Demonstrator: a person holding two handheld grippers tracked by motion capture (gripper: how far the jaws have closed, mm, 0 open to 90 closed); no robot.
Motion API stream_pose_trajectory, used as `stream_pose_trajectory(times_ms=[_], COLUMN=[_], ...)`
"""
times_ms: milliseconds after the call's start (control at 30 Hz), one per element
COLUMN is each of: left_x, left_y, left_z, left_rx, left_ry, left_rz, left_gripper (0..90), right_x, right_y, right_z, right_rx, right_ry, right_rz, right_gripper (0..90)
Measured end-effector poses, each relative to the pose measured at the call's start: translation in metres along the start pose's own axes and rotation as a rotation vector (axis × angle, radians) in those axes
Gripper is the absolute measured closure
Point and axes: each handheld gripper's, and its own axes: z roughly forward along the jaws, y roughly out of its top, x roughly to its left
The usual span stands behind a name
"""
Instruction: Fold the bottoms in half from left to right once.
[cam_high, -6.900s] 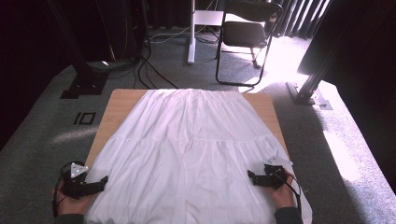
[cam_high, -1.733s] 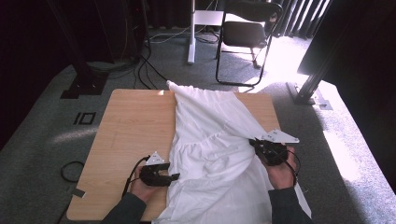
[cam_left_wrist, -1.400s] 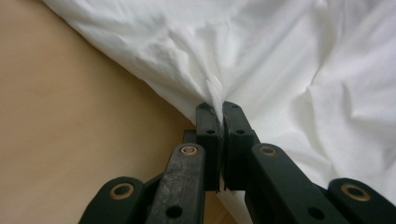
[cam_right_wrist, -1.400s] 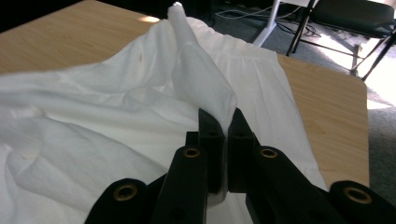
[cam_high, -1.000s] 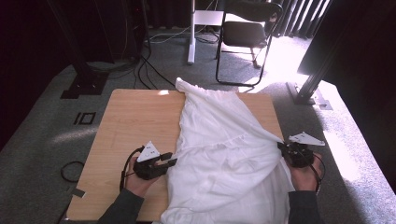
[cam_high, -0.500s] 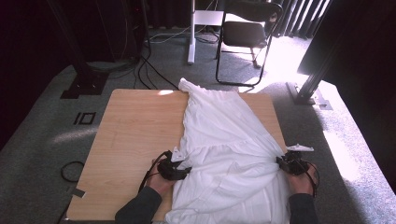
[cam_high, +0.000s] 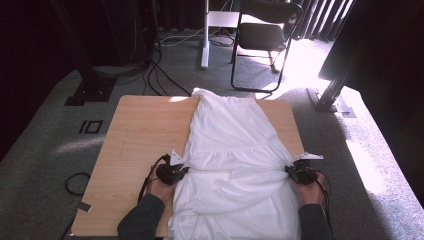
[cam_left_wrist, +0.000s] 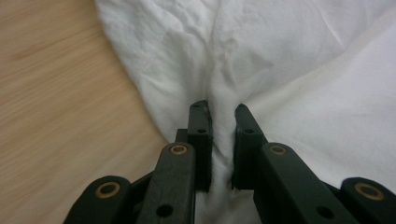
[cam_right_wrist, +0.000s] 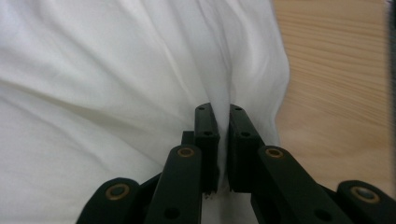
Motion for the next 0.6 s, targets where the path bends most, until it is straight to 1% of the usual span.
stream_pose_trajectory(times_ms=[200,233,300,333,367,400,433,467,533,600], left_x=[0.040,0.048,0.056,0.059,0.061,0.062,0.062,0.062,0.060,0.058], left_y=[-0.005,-0.005,-0.005,-0.005,-0.006,-0.006,-0.006,-0.006,-0.006,-0.006], left_z=[-0.007,-0.008,-0.008,-0.008,-0.008,-0.009,-0.011,-0.015,-0.025,-0.036], left_rx=[0.030,0.035,0.037,0.037,0.033,0.028,0.022,0.009,-0.036,-0.066], left_ry=[0.079,0.089,0.095,0.087,0.072,0.066,0.064,0.055,0.042,0.027], left_rz=[-0.036,-0.050,-0.072,-0.088,-0.093,-0.094,-0.107,-0.118,-0.122,-0.129], left_gripper=[82.3,82.3,82.2,82.1,81.4,78.7,74.4,69.9,63.0,58.6], right_x=[0.030,0.035,0.043,0.045,0.046,0.046,0.047,0.048,0.052,0.058], right_y=[0.014,0.017,0.023,0.025,0.028,0.031,0.035,0.037,0.042,0.048], right_z=[0.014,0.016,0.021,0.024,0.027,0.029,0.030,0.030,0.024,0.013], right_rx=[-0.004,-0.004,-0.010,-0.015,-0.014,-0.008,0.001,0.001,-0.028,-0.082], right_ry=[0.064,0.072,0.075,0.080,0.079,0.079,0.077,0.068,0.065,0.071], right_rz=[-0.054,-0.062,-0.075,-0.077,-0.070,-0.061,-0.061,-0.065,-0.066,-0.059], right_gripper=[82.5,82.5,82.5,82.5,82.5,81.7,79.6,74.8,66.0,58.8])
